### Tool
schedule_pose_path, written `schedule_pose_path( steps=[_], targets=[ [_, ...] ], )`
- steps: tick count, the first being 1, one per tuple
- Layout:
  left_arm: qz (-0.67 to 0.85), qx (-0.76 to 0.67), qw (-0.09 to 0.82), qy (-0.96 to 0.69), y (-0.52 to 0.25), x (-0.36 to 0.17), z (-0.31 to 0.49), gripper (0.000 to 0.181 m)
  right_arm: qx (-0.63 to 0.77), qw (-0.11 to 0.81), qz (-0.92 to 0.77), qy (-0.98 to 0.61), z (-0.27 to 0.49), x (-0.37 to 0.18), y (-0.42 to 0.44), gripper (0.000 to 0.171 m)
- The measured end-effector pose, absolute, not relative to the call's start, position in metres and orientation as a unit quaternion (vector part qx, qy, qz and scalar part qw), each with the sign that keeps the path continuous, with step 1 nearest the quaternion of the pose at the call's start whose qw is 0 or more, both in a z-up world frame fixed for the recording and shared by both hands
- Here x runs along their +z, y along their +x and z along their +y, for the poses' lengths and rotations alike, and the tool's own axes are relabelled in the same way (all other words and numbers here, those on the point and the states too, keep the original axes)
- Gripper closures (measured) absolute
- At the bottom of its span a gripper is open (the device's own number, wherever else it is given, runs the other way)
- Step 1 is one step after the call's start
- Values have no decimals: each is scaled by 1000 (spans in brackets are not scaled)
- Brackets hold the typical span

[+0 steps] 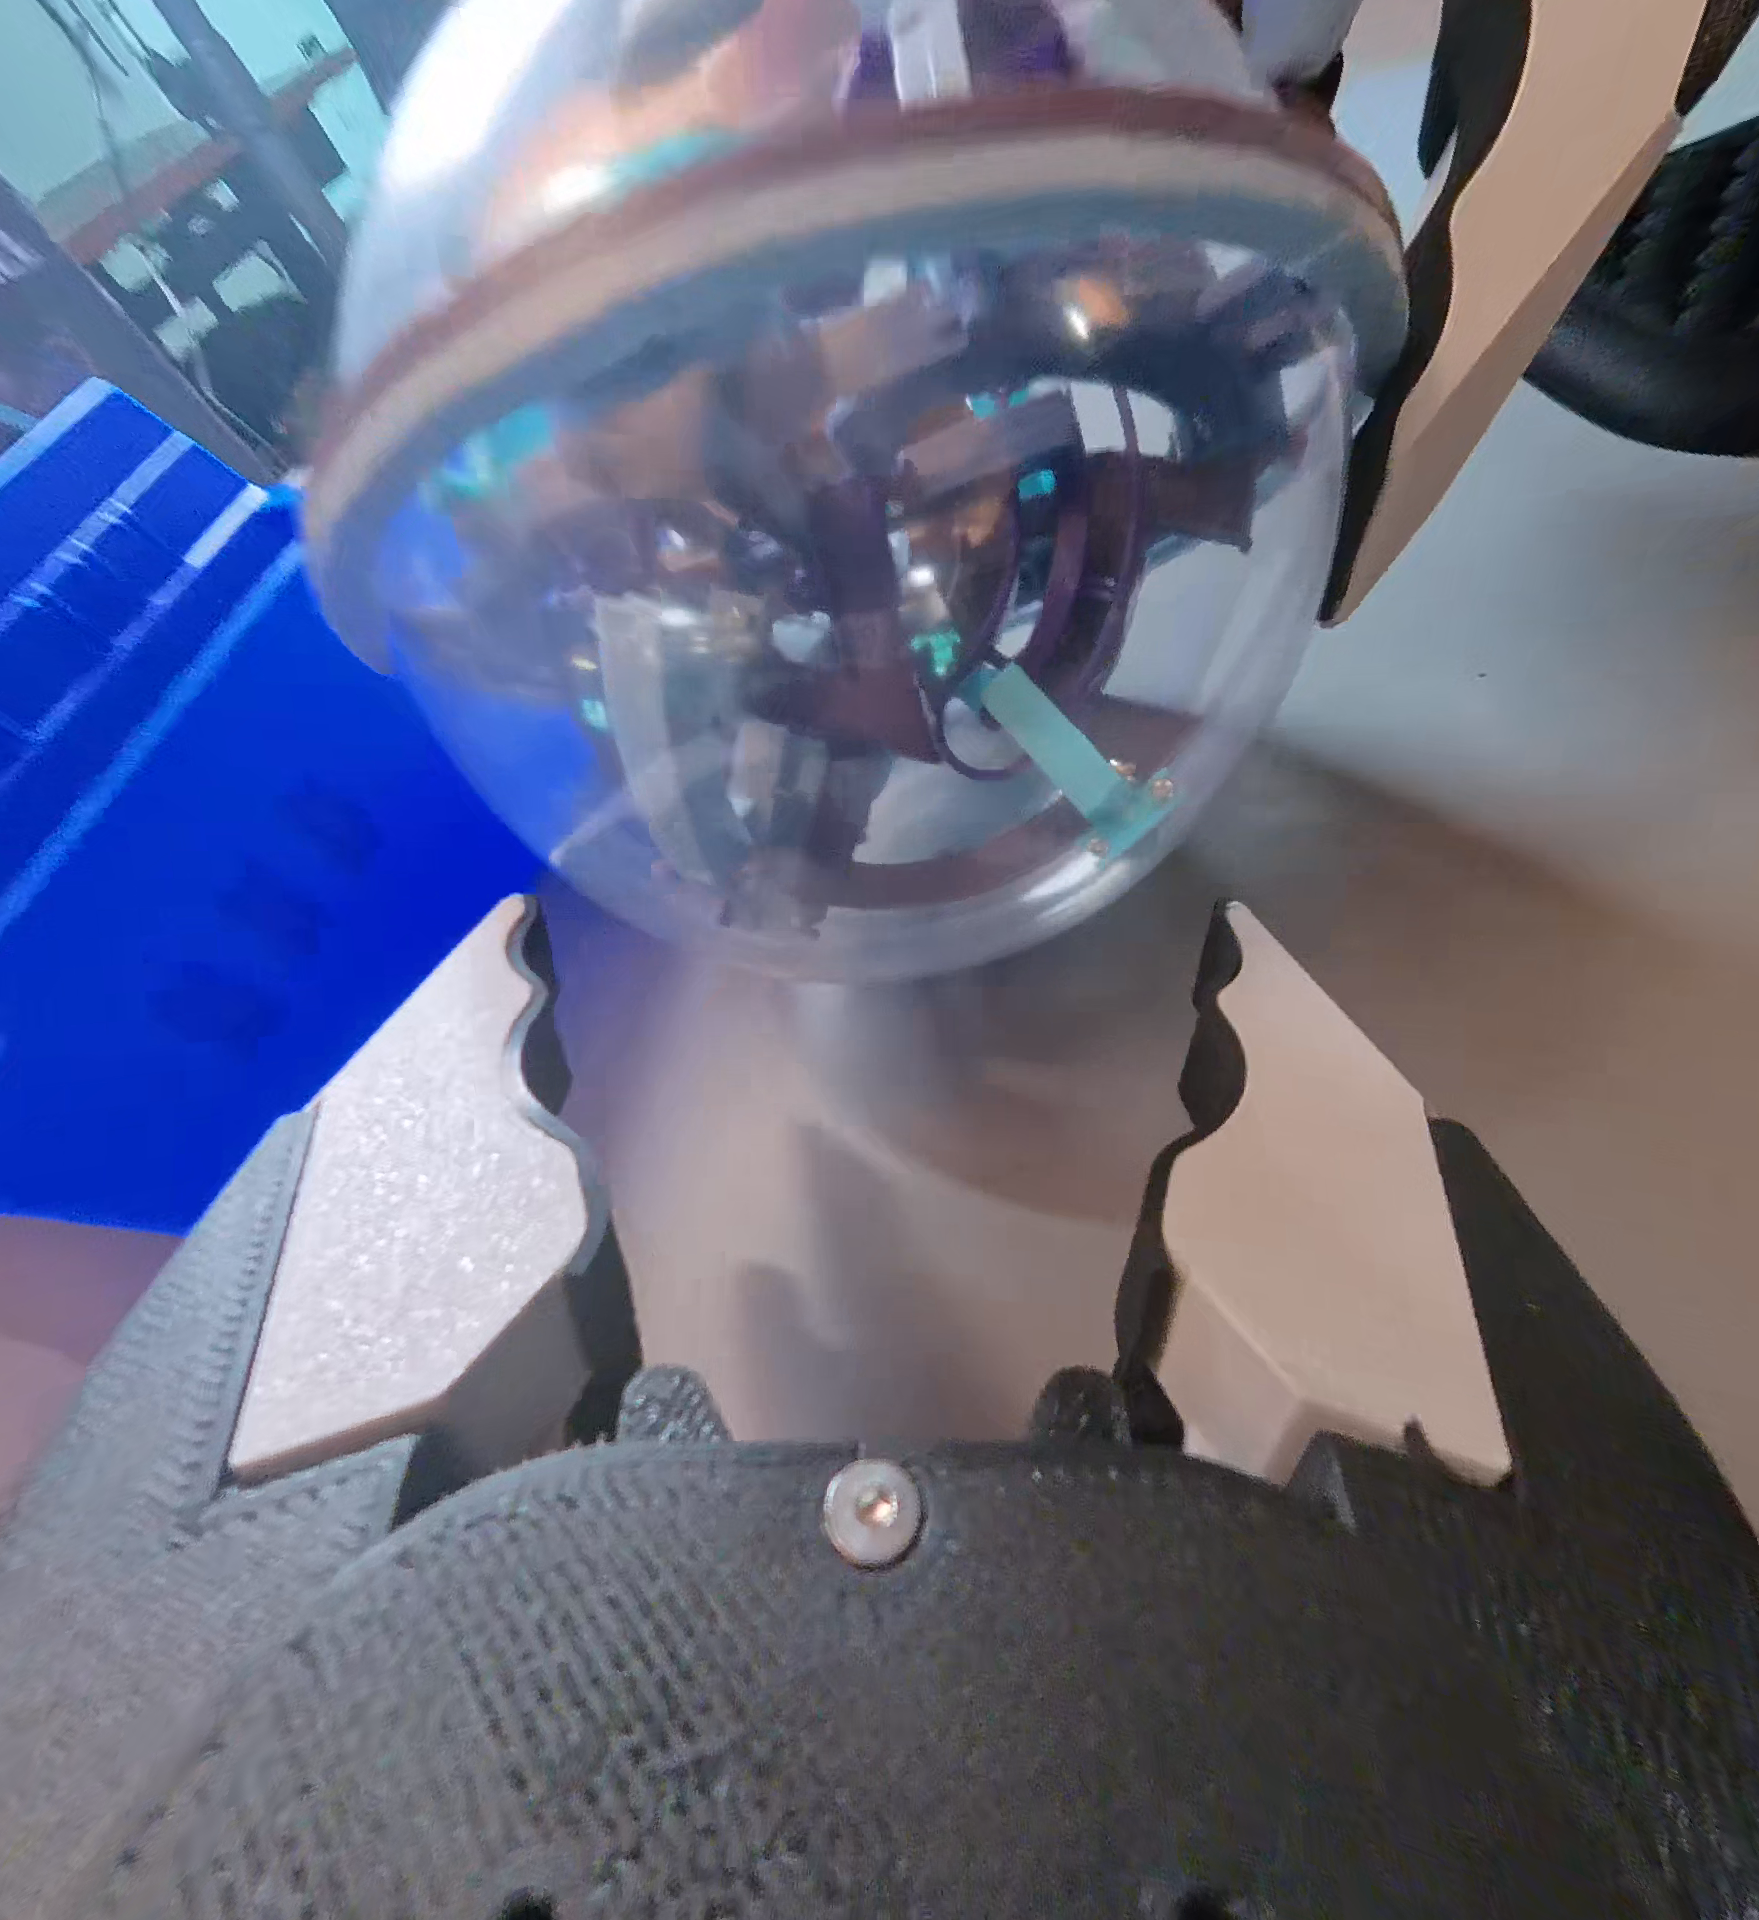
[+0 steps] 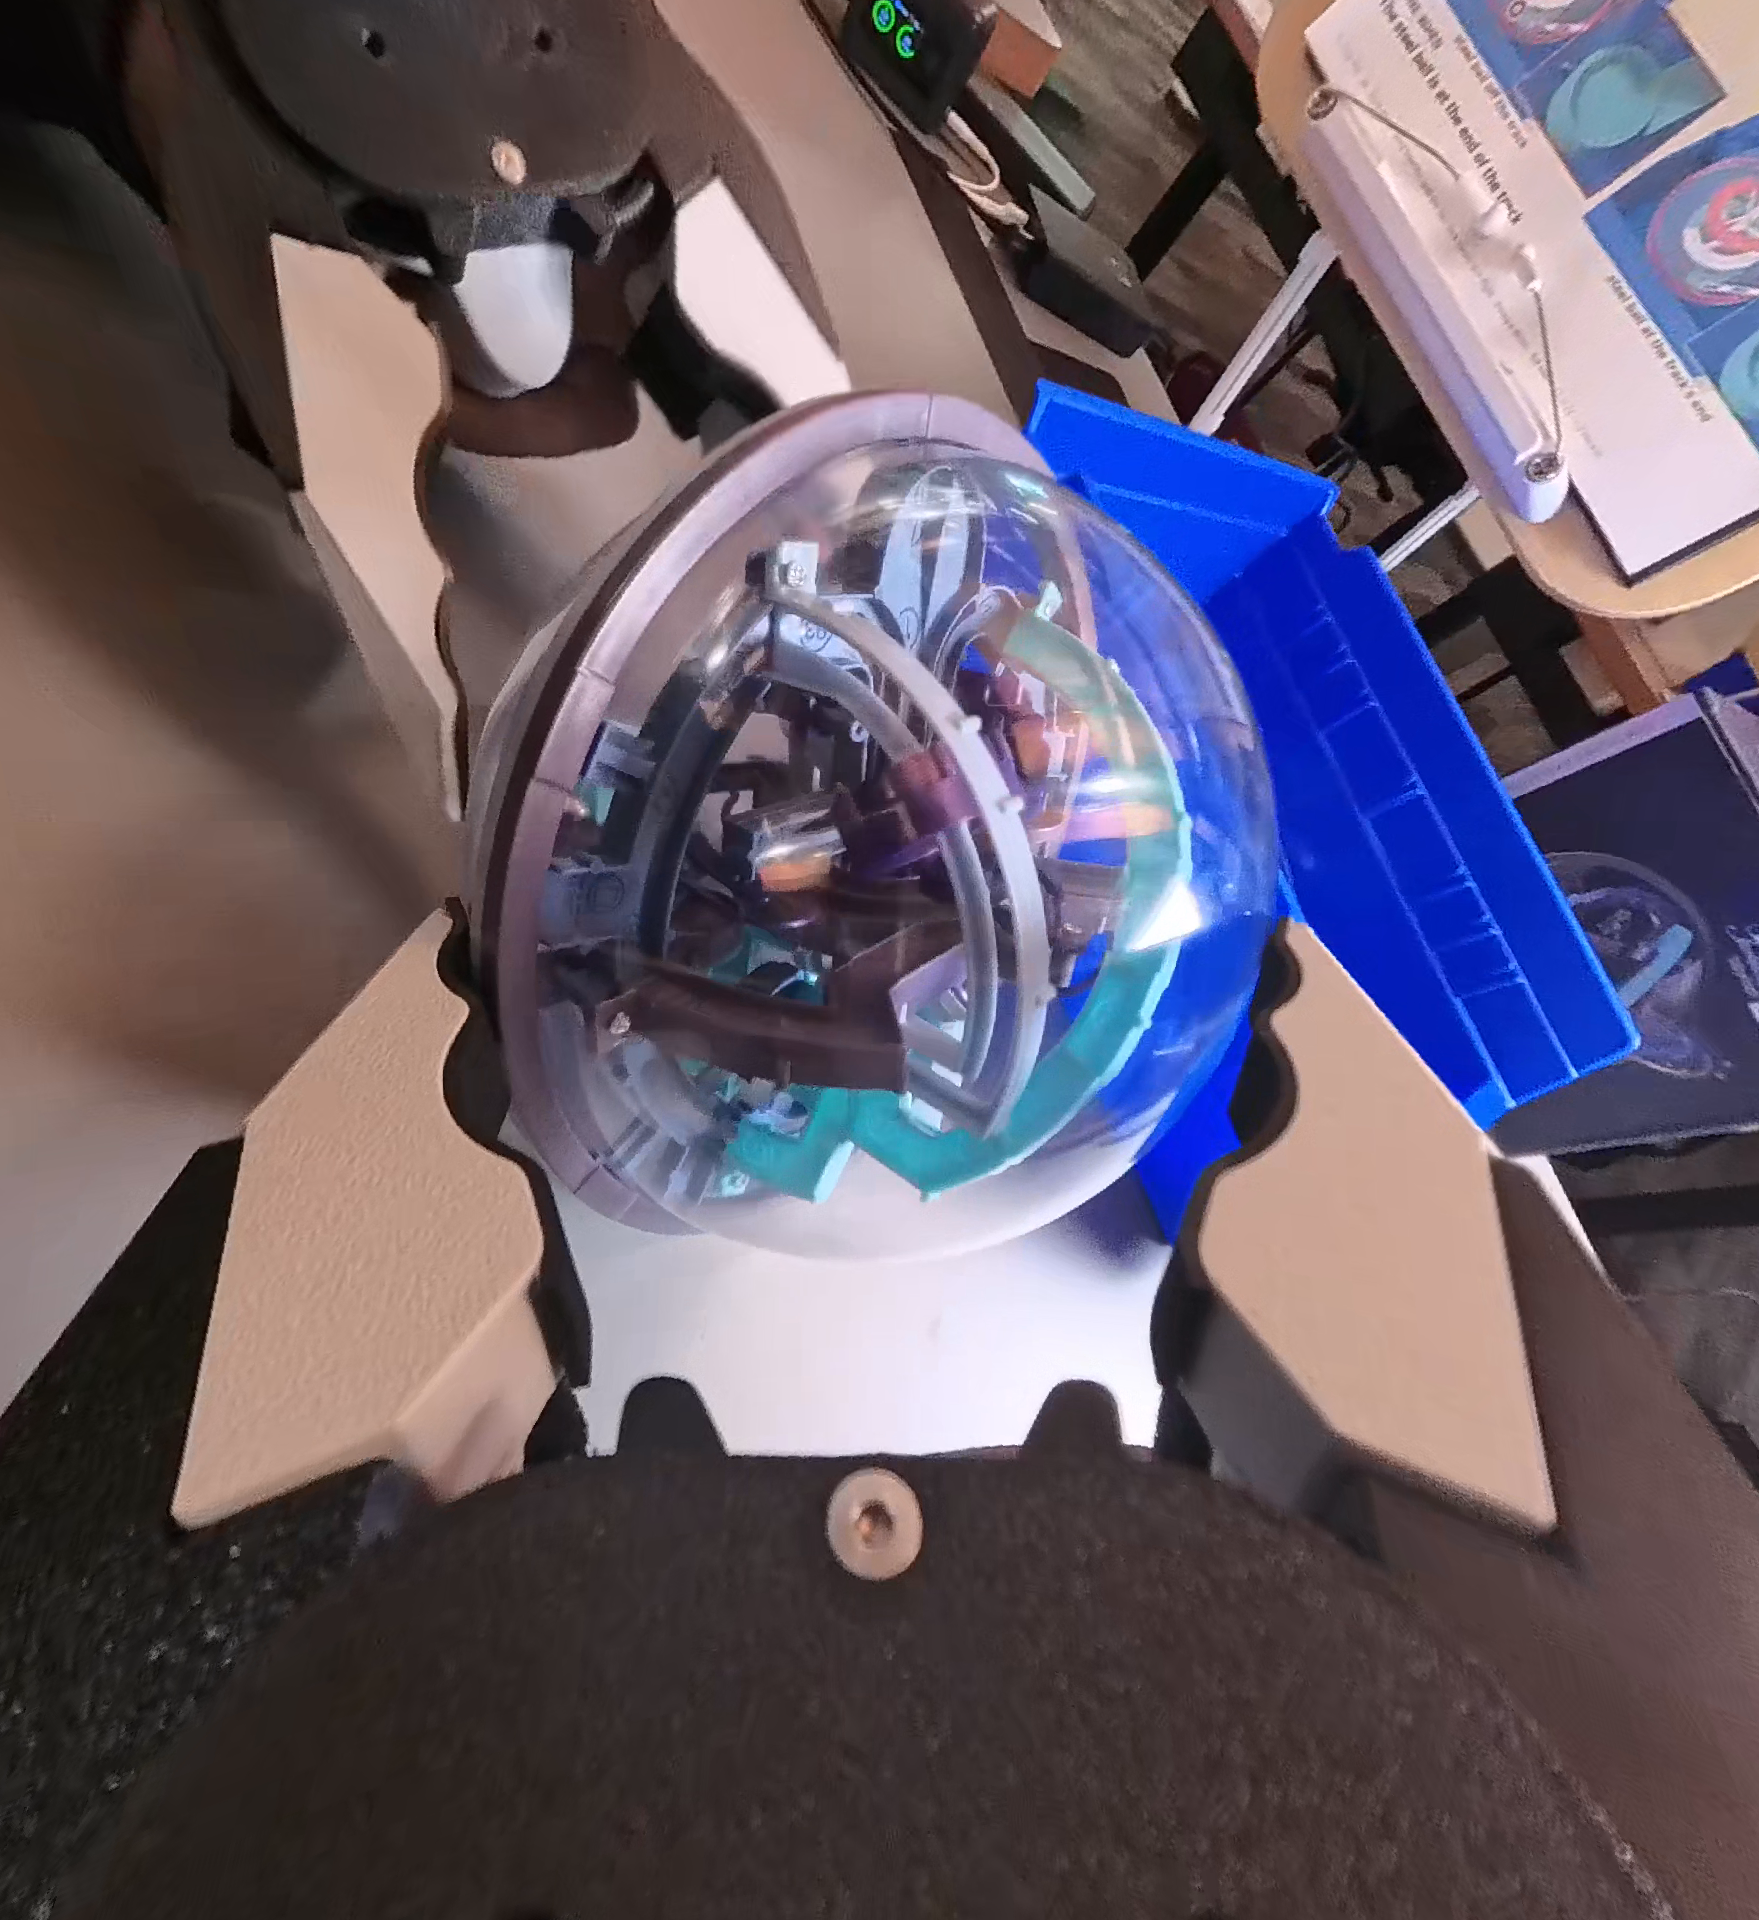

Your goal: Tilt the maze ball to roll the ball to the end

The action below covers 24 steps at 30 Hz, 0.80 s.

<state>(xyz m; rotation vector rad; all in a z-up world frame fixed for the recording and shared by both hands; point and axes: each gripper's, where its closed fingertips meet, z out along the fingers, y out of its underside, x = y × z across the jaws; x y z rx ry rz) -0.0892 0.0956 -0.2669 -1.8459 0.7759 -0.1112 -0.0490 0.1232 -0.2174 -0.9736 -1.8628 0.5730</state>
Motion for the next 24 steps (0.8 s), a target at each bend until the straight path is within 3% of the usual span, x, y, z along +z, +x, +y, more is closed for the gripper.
schedule_pose_path(
  steps=[7, 16, 24],
  targets=[
    [343, 20, 613, -712, -97, -226, 102, 35, 227, 424, -790, -381, 115, -213, -68, 31],
    [291, -26, 613, -734, -106, -234, 109, 39, 307, 417, -753, -406, 116, -201, -76, 31],
    [258, -58, 630, -730, -102, -219, 116, 50, 330, 420, -718, -446, 146, -231, -62, 33]
  ],
)
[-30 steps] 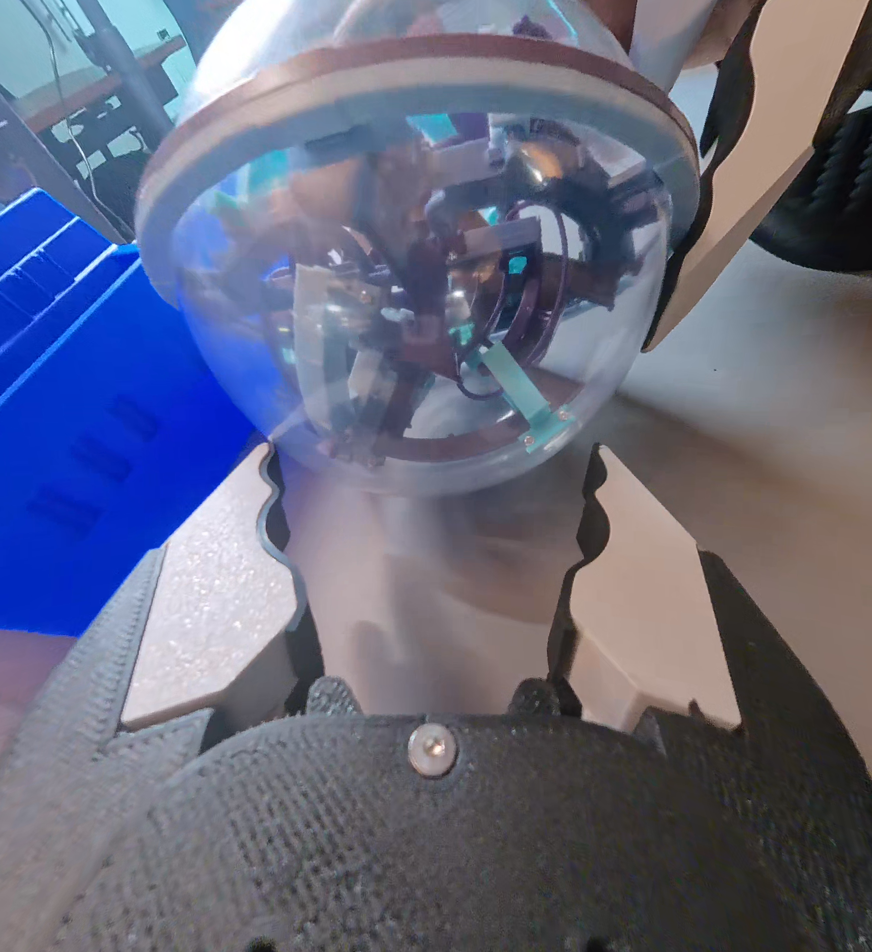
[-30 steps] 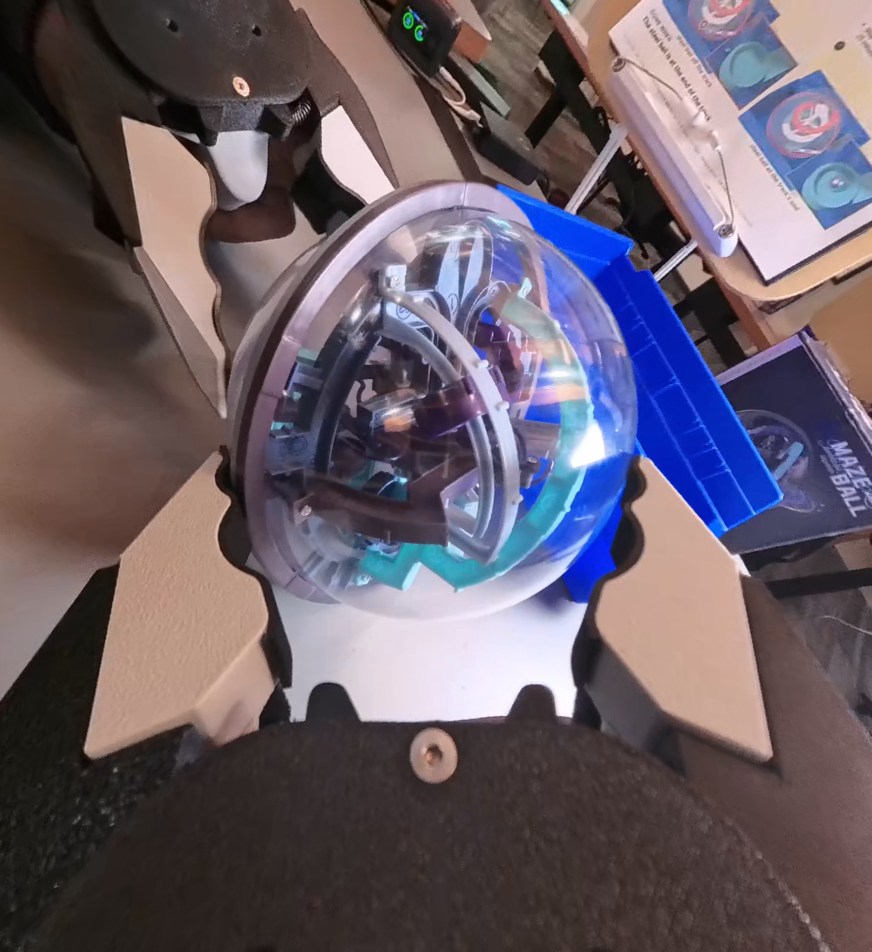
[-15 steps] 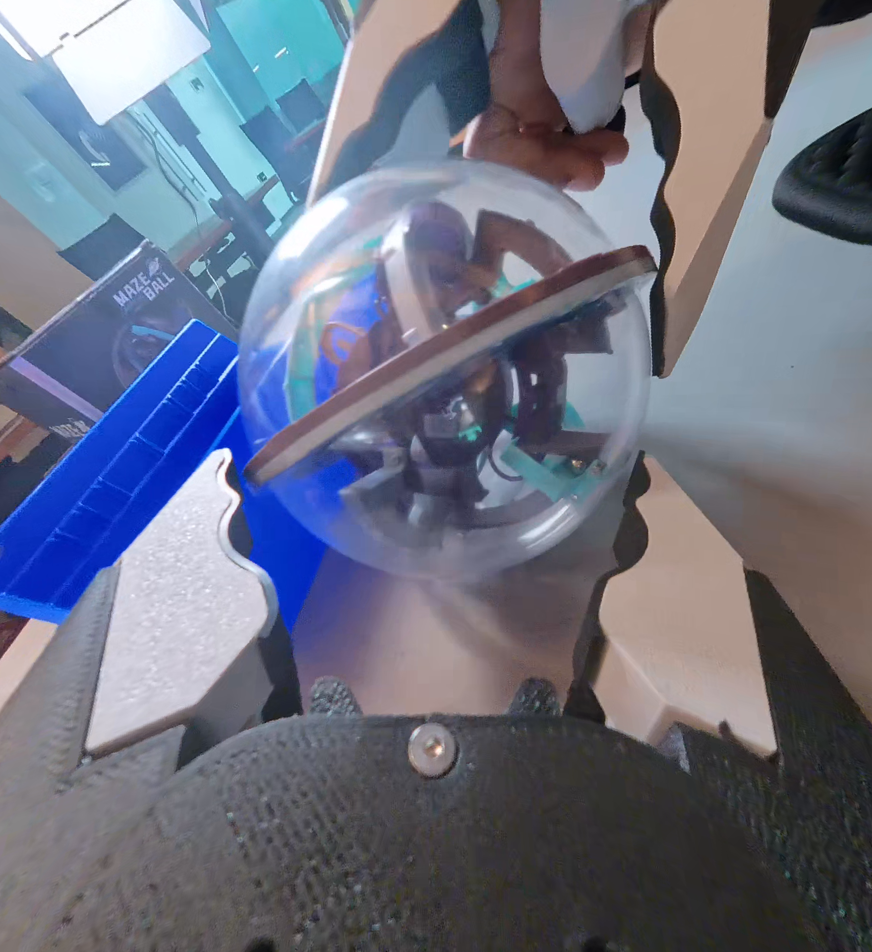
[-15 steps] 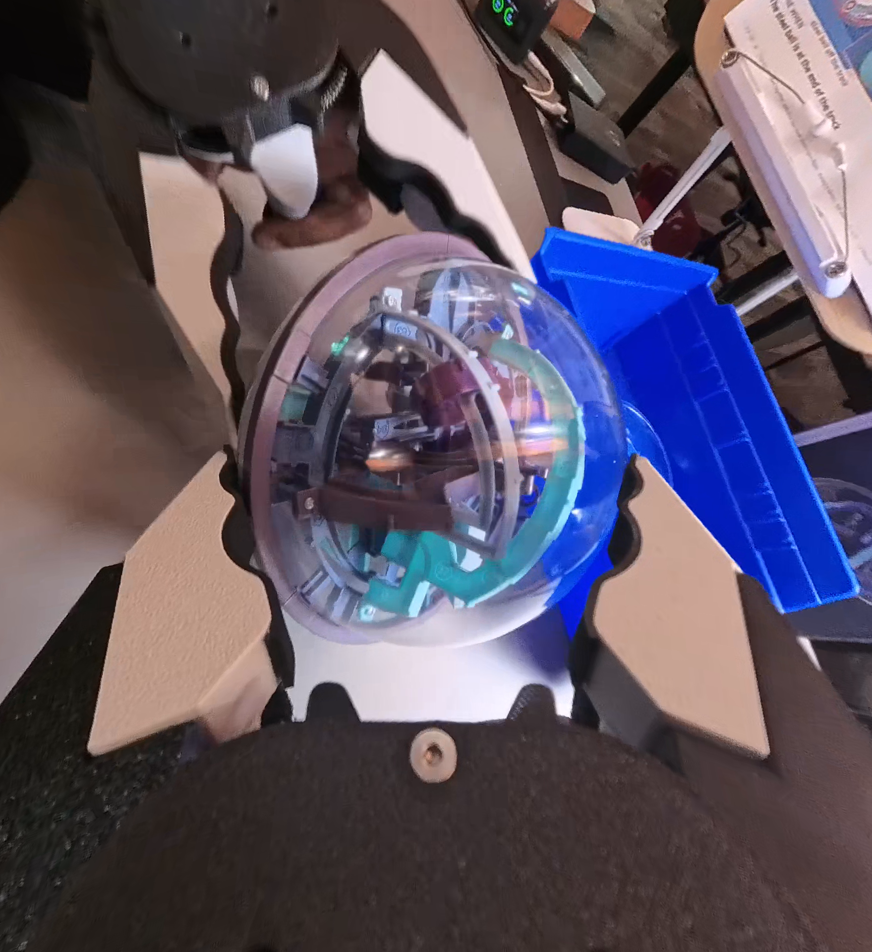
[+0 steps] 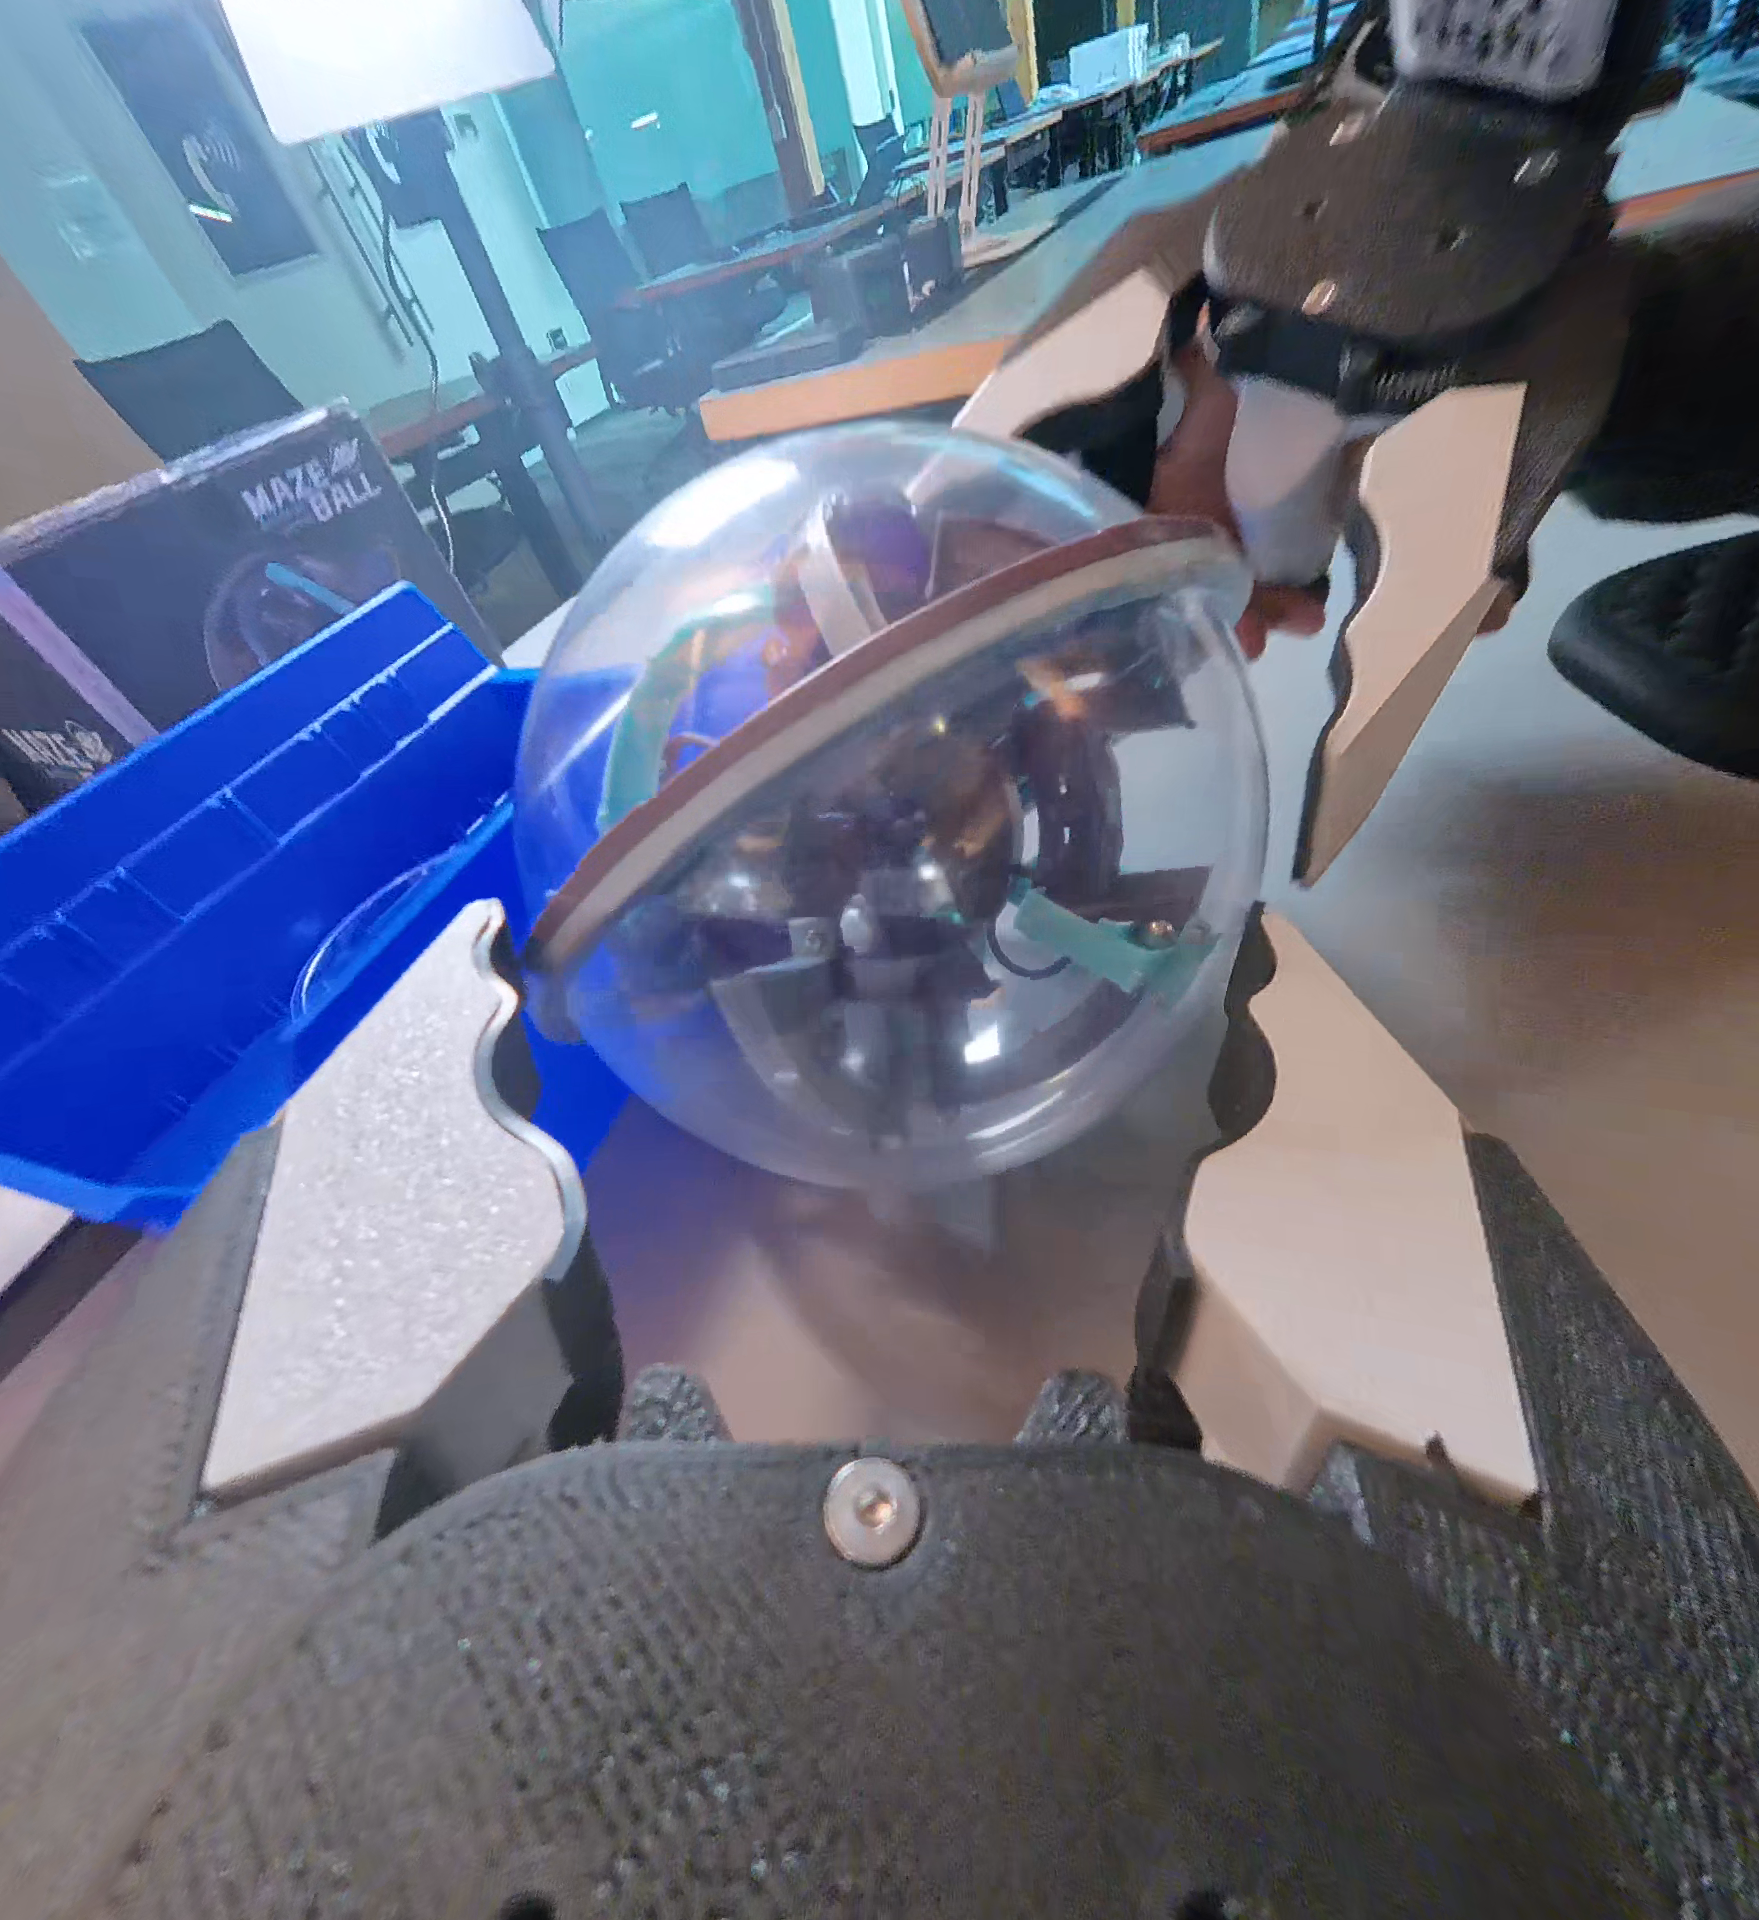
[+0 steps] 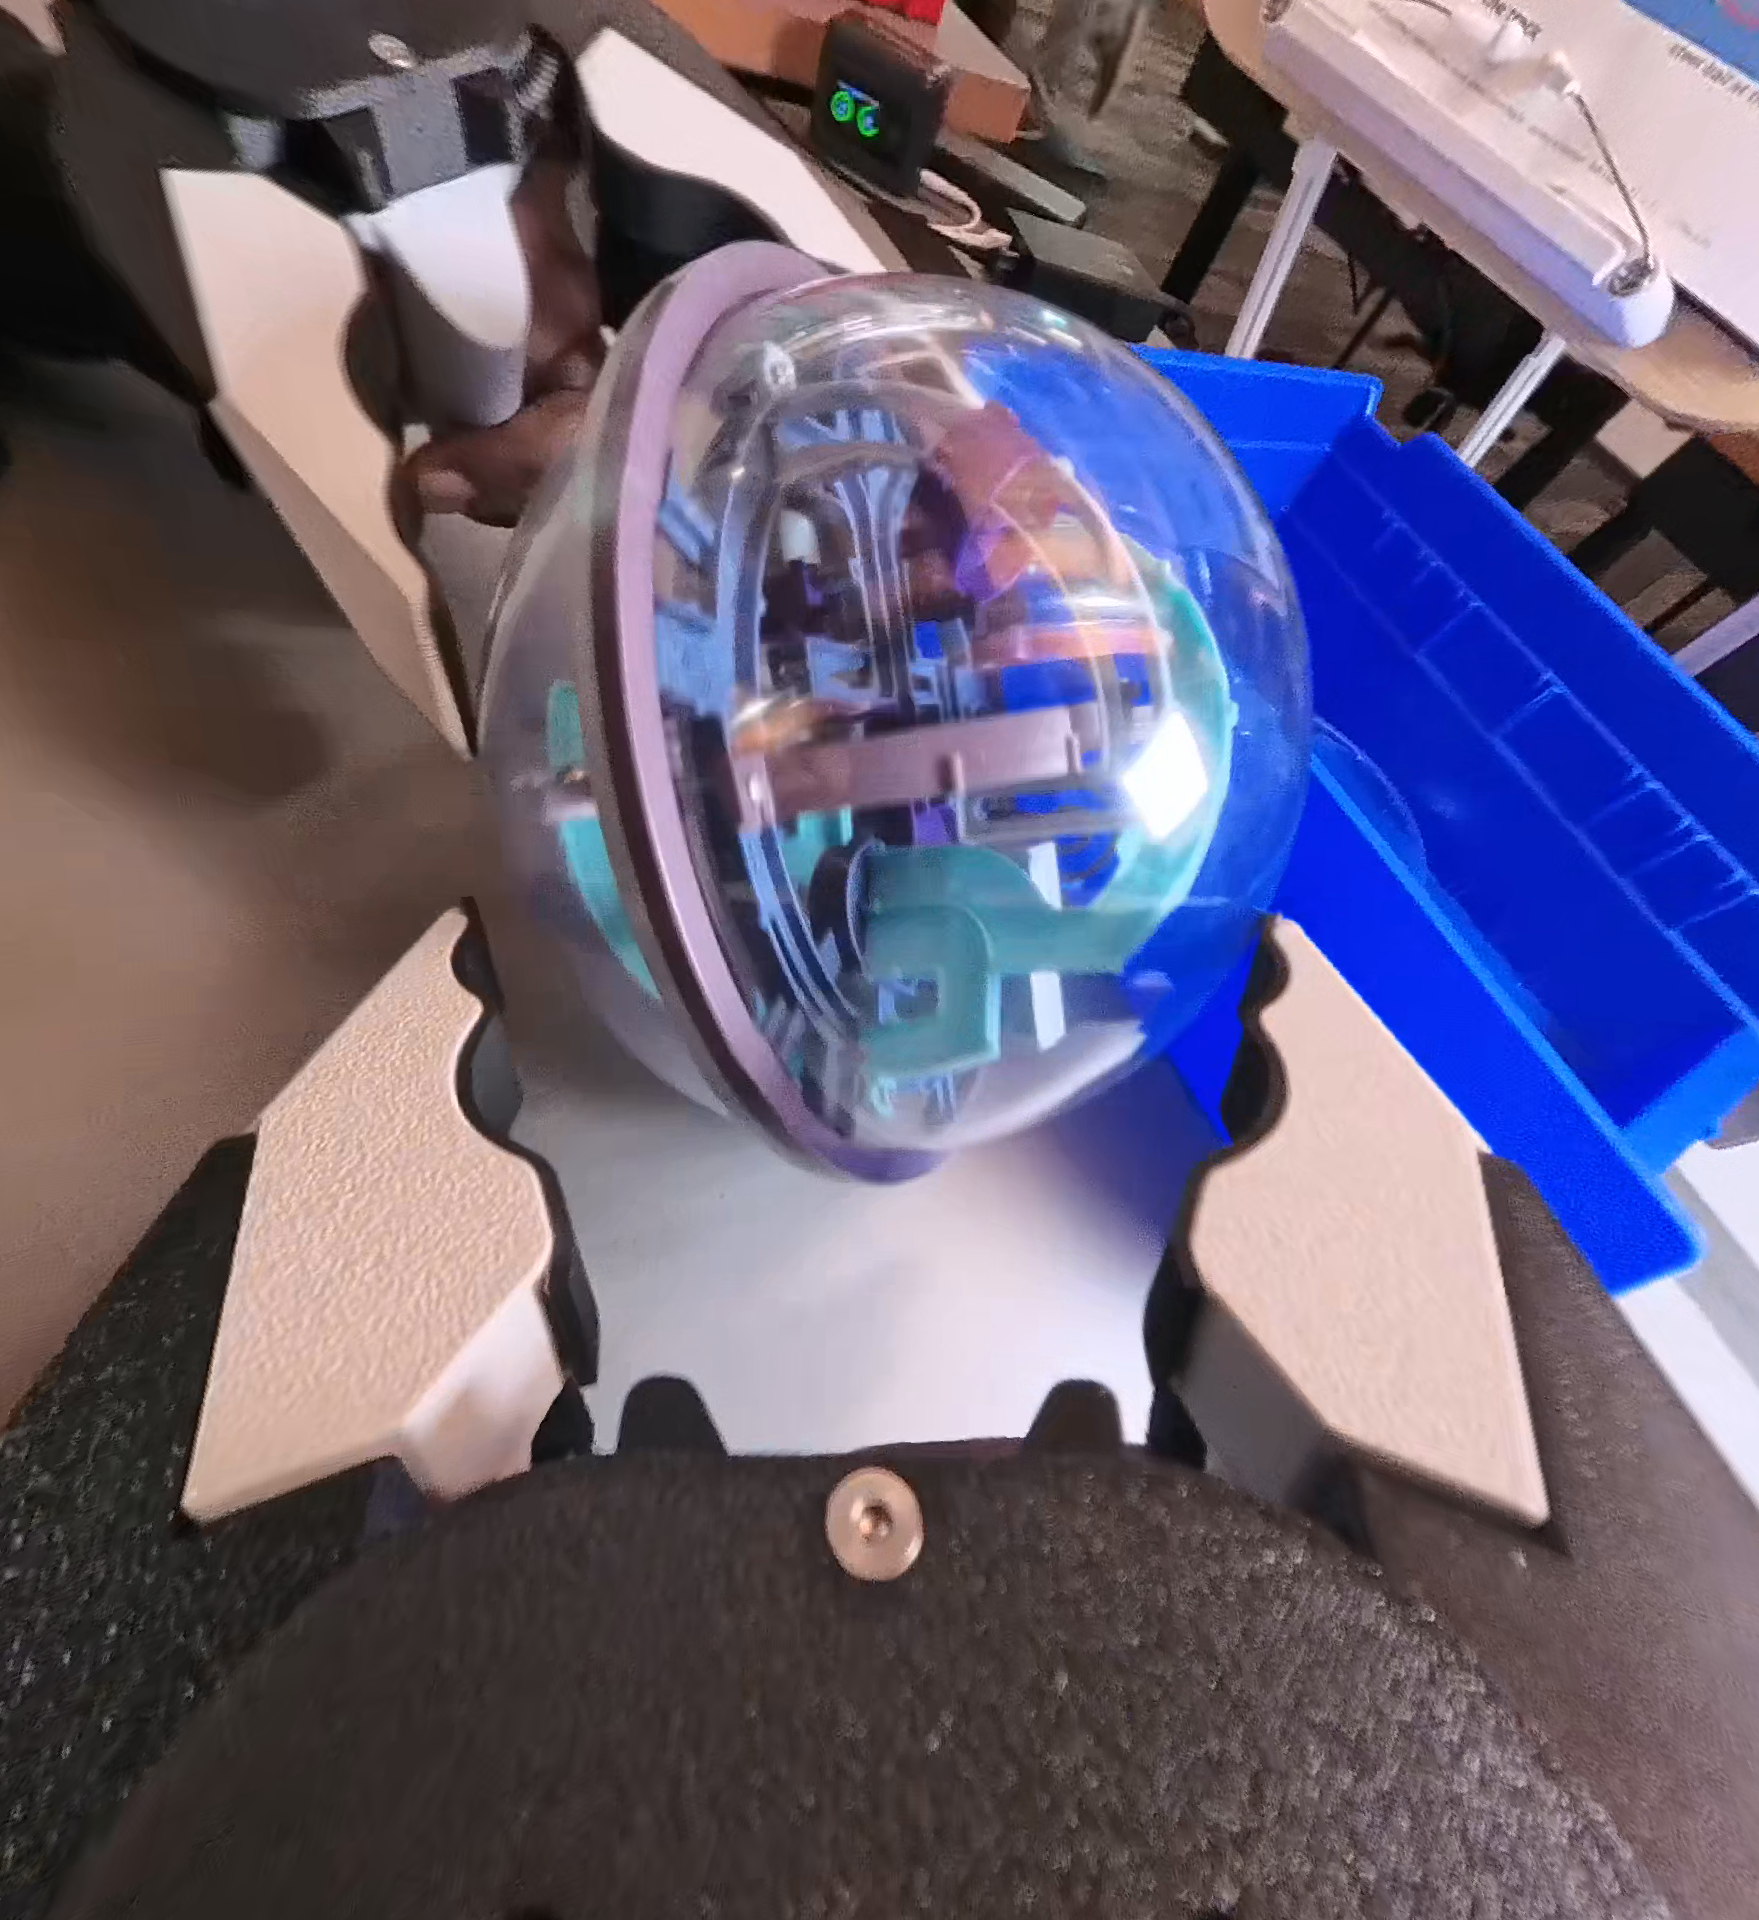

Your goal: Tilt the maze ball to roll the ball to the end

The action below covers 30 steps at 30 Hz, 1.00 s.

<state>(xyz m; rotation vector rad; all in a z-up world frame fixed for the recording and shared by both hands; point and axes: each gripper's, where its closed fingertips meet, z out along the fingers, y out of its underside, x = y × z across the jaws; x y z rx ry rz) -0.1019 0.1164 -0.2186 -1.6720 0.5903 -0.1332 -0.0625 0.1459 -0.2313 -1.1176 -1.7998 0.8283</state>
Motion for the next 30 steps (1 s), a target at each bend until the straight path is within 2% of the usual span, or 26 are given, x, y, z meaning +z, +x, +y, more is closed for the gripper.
schedule_pose_path(
  steps=[8, 12, 15, 16, 20, 22, 25, 27, 30],
  targets=[
    [315, -31, 650, -691, -86, -196, 110, 50, 422, 352, -682, -483, 147, -246, -63, 38],
    [266, -92, 610, -741, -113, -223, 115, 35, 446, 331, -672, -489, 148, -250, -61, 42],
    [269, -106, 571, -769, -107, -250, 123, 34, 463, 315, -665, -495, 146, -252, -62, 43],
    [272, -84, 573, -768, -106, -251, 127, 28, 464, 311, -663, -498, 146, -253, -63, 42],
    [295, -78, 592, -746, -97, -231, 125, 29, 459, 281, -668, -514, 139, -263, -61, 39],
    [296, -78, 589, -748, -97, -227, 123, 31, 423, 297, -688, -509, 141, -267, -60, 40],
    [285, -91, 595, -746, -95, -223, 125, 33, 355, 374, -708, -482, 153, -251, -58, 32],
    [285, -97, 594, -746, -94, -220, 128, 34, 343, 425, -706, -450, 154, -236, -60, 31],
    [287, -95, 593, -747, -89, -213, 136, 34, 348, 448, -692, -447, 155, -235, -66, 25]
  ],
)
